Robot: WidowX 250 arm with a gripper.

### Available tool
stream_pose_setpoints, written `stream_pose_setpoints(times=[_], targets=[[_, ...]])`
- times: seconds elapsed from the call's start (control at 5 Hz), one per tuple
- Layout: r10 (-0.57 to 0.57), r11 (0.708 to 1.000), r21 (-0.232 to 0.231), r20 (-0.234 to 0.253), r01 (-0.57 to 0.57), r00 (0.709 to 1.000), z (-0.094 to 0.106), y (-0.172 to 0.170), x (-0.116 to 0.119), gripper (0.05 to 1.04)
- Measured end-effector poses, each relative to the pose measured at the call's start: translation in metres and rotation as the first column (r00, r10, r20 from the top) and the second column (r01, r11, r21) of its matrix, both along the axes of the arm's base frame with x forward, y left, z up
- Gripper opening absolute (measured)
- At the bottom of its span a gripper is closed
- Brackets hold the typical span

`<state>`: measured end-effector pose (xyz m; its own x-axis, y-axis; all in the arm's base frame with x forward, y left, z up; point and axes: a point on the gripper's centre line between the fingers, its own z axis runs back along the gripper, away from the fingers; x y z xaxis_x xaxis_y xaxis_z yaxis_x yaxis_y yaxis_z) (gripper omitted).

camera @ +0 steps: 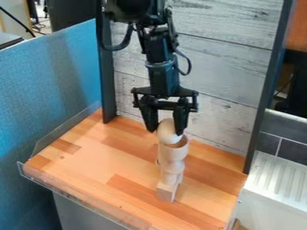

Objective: Put the ball in the cup

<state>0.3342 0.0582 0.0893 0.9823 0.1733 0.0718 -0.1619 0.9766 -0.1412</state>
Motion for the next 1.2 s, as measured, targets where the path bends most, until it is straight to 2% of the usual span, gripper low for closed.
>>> stream_pose_setpoints(times=[0.2, 0.4, 1.0, 1.2], targets=[[0.008, 1.0, 0.004, 0.017, -0.008, 1.0, 0.0, 0.0, 0.002, 0.778], [0.014, 1.0, 0.015, 0.059, -0.015, 0.998, 0.008, 0.001, 0.005, 0.999], [0.025, 1.0, 0.015, 0.057, -0.026, 0.998, 0.006, 0.001, 0.005, 1.0], [0.007, 1.0, 0.001, 0.078, -0.007, 0.997, 0.013, -0.002, 0.005, 1.0]])
